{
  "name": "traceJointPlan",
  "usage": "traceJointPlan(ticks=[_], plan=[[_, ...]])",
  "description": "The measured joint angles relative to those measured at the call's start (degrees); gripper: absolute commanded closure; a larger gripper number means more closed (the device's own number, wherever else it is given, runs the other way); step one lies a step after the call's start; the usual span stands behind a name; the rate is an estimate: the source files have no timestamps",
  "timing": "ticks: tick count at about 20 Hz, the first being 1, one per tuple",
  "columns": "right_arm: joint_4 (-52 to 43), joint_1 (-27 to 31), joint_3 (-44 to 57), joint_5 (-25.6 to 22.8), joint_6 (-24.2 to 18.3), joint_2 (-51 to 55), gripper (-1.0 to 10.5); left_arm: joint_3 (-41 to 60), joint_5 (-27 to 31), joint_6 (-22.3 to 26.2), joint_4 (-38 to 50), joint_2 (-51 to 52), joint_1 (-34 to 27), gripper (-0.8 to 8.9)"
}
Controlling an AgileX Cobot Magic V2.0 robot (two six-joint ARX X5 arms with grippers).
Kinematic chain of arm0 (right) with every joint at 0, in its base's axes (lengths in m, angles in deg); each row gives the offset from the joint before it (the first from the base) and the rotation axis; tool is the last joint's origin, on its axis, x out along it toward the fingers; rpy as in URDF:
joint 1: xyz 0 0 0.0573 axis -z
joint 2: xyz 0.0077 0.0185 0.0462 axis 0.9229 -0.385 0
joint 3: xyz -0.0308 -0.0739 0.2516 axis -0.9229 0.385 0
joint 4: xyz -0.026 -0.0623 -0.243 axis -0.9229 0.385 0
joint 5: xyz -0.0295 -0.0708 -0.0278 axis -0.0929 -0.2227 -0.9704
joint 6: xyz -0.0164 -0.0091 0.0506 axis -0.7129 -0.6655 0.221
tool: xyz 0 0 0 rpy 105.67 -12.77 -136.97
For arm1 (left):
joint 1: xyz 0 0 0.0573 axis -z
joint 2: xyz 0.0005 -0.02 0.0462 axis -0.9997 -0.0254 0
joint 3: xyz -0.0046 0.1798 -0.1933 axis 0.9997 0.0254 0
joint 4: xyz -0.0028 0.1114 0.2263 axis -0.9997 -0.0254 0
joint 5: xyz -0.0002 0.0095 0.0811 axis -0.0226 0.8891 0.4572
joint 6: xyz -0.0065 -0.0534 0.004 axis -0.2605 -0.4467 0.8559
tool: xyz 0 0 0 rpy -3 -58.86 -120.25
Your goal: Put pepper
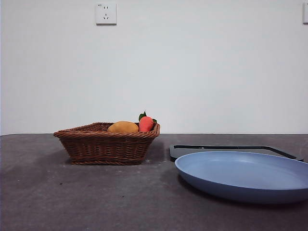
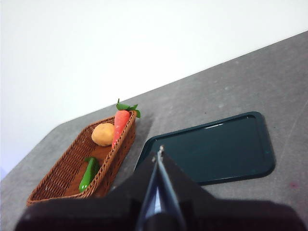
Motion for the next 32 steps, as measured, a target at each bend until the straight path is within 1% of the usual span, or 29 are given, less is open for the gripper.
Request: traceJointPlan(ticks=[2,5,8,14,17,19,21,23,24,26,27,28,32], plan=[[3.0,0.0,-3.7,0.0,-0.7,-2.9,9.4,-3.3,-1.7,0.3,-1.7,-3.4,0.0,8.07],[9.3,0.0,-10.2,0.1,-3.1,-7.5,9.4,-8.3,-4.8,1.9,-4.7,-9.0,0.0,8.07],[17.7,0.0,-17.8,1.4,-7.2,-12.5,9.4,-13.9,-8.6,4.5,-8.6,-14.6,0.0,8.07],[36.8,0.0,-33.0,2.6,-17.2,-22.7,9.4,-24.4,-15.7,11.0,-19.2,-22.9,0.0,8.07],[46.2,0.0,-39.0,3.0,-22.1,-27.5,9.4,-29.2,-17.6,14.8,-25.7,-25.5,0.0,8.07],[51.0,0.0,-41.2,3.0,-24.6,-29.6,9.4,-31.9,-17.7,17.9,-30.9,-26.1,0.3,8.07],[53.0,0.0,-41.4,3.0,-25.8,-30.4,9.4,-32.4,-17.8,19.9,-32.6,-26.0,0.9,8.06],[53.0,0.0,-41.4,3.0,-26.2,-30.5,9.3,-32.4,-17.8,21.1,-32.7,-25.9,1.0,7.93],[52.9,0.0,-41.4,3.0,-26.3,-30.5,8.9,-32.4,-17.7,21.1,-32.7,-25.9,1.0,7.31],[52.9,0.0,-41.4,3.0,-26.5,-30.5,7.1,-32.4,-17.7,21.1,-32.7,-26.0,1.0,4.78],[52.9,0.0,-41.4,3.0,-26.3,-30.5,6.3,-32.4,-17.7,21.2,-32.7,-26.0,1.0,4.1],[52.9,0.0,-41.4,3.0,-25.9,-30.5,6.0,-32.4,-17.7,21.3,-32.7,-26.1,1.0,4.1],[52.9,0.0,-41.4,3.0,-25.3,-31.2,6.0,-32.4,-17.7,21.5,-32.7,-26.1,1.0,4.1]])
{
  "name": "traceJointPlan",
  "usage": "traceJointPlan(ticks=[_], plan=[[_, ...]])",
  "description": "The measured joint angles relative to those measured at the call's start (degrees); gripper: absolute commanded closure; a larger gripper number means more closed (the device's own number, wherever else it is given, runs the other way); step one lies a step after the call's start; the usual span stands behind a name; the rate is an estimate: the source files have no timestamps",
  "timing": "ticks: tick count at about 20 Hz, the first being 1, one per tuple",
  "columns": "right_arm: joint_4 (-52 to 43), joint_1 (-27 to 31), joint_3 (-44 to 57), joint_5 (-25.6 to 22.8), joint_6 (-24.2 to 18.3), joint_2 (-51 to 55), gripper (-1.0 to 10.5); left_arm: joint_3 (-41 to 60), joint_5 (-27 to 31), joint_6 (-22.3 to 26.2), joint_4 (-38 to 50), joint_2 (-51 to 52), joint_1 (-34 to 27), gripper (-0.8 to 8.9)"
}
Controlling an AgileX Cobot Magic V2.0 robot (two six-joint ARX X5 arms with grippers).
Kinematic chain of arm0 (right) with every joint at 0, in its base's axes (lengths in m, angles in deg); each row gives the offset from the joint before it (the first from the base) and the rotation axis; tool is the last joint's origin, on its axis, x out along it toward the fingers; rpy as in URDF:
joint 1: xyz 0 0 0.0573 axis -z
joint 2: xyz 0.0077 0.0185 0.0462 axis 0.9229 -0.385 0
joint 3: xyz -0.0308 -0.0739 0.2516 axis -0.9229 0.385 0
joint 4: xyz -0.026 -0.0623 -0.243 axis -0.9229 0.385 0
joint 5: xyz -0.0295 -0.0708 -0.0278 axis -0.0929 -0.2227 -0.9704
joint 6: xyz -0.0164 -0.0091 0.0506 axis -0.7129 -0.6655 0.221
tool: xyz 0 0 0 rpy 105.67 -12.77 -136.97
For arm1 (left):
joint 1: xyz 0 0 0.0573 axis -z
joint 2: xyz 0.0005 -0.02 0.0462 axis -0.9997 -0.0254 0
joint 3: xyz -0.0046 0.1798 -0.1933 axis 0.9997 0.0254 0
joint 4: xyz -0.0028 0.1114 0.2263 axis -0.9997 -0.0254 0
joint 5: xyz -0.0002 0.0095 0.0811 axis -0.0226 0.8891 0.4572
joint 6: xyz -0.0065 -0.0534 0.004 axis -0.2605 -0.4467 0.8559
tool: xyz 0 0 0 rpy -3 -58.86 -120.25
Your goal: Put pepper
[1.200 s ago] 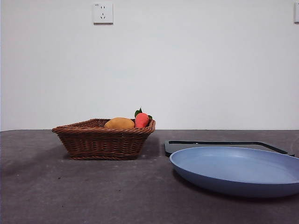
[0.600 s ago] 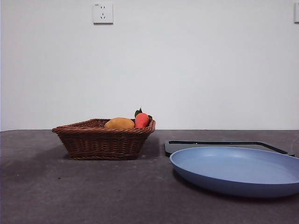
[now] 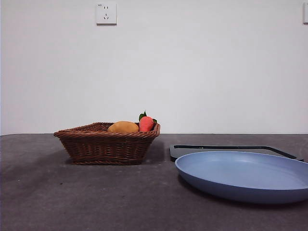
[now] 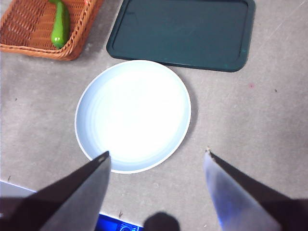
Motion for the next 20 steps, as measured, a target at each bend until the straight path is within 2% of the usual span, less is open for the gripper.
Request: traceJointPlan(ticks=[9,20], plan=[[-0.2,0.0,0.0,0.0,0.1,-4.0,6.0,0.0,-0.1,0.0,0.0,0.0,0.0,4.11],[-12.0,0.0,0.0,0.0,0.3,-31.7,6.0,0.0,-0.2,0.0,0.0,0.0,0.0,4.11]])
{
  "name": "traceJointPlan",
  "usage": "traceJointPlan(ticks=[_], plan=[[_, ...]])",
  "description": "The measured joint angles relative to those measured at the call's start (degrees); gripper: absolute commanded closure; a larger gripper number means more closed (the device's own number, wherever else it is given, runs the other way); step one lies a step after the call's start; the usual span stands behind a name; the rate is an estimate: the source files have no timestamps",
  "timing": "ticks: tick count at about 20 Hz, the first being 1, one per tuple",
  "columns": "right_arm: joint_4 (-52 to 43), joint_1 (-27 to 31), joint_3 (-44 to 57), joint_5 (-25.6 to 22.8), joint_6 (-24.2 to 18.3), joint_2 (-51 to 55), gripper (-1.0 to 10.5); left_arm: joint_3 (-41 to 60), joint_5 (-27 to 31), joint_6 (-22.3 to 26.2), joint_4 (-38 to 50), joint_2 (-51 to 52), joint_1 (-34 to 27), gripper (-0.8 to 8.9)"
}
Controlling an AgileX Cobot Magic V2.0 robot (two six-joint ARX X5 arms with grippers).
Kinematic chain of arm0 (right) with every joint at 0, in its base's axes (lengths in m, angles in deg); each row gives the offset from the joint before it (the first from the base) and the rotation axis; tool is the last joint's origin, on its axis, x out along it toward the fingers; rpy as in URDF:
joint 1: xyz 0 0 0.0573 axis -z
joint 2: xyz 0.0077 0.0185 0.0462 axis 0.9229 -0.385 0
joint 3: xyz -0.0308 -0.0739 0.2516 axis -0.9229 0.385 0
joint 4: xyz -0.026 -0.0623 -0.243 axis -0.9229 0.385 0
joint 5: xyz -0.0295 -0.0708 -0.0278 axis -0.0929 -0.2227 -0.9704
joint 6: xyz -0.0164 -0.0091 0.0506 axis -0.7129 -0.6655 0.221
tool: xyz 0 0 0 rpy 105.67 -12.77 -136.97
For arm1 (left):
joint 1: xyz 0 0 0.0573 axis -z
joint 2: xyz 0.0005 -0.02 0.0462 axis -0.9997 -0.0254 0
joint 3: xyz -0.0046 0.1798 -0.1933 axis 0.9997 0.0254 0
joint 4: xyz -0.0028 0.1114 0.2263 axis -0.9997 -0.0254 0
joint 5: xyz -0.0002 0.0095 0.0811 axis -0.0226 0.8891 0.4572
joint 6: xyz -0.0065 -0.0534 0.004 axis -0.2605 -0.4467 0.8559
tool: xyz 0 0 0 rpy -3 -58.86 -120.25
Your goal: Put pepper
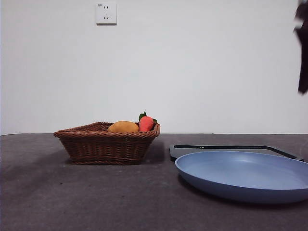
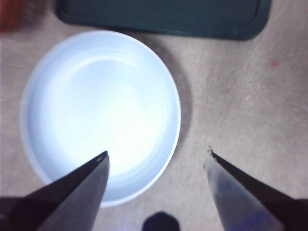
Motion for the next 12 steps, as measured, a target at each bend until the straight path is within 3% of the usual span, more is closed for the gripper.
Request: traceJointPlan(ticks=[6,12], plan=[[-5.3,0.0,0.0,0.0,0.0,-12.8,6.0,0.0,0.0,0.0,0.0,0.0,0.0,4.11],[-8.3,-0.9,0.0,0.0,0.0,-18.7,6.2,0.0,0.0,0.0,0.0,0.0,0.0,4.11]])
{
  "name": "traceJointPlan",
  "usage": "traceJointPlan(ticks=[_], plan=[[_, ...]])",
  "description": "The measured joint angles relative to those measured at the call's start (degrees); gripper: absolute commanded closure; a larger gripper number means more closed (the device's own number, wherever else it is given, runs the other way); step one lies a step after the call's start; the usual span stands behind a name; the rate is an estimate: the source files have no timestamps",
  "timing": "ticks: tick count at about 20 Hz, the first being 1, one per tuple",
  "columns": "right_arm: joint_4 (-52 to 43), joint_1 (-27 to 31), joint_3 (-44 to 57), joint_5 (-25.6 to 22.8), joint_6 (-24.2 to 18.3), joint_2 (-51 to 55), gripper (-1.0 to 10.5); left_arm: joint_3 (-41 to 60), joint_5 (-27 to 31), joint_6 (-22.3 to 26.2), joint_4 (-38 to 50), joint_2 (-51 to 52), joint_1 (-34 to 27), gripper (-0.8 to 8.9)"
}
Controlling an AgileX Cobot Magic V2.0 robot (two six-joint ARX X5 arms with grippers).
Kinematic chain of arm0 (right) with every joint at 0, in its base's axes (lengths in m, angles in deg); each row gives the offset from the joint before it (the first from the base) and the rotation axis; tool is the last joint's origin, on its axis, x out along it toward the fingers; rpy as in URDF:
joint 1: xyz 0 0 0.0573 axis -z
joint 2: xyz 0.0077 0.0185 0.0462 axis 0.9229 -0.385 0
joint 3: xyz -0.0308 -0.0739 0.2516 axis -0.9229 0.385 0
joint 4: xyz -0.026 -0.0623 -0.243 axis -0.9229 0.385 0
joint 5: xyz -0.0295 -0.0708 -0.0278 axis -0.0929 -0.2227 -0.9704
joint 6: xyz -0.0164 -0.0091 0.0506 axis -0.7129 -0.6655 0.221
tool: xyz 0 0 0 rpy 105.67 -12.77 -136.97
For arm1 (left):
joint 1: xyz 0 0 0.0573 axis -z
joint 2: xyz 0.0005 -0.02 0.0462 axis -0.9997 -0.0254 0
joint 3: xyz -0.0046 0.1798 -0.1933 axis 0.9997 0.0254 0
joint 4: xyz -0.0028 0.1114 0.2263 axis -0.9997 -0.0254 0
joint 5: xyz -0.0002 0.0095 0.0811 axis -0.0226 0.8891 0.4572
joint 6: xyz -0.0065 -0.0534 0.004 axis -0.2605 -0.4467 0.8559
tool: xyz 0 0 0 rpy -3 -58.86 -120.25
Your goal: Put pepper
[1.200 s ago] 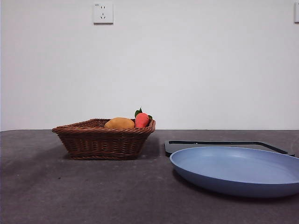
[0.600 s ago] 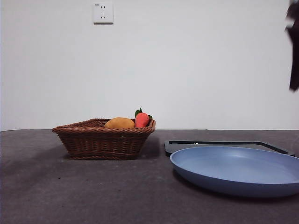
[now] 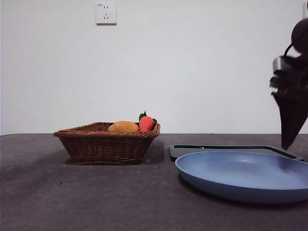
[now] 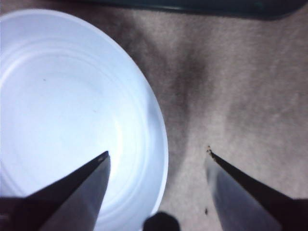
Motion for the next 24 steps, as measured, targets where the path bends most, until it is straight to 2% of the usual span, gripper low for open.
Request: traceJointPlan(ticks=[6,12,18,24], plan=[[-1.6,-0.7,0.0,0.0,0.0,-3.7,6.4,0.0,0.0,0.0,0.0,0.0,0.0,4.11],[-1.8,-0.7,0.0,0.0,0.0,-5.0,8.3,0.0,0.0,0.0,0.0,0.0,0.0,4.11],[-1.8,-0.7,0.0,0.0,0.0,-5.2,9.4,0.0,0.0,0.0,0.0,0.0,0.0,4.11],[-1.8,-0.6,-0.2,0.5,-0.1,-5.2,9.4,0.0,0.1,-0.1,0.0,0.0,0.0,4.11]])
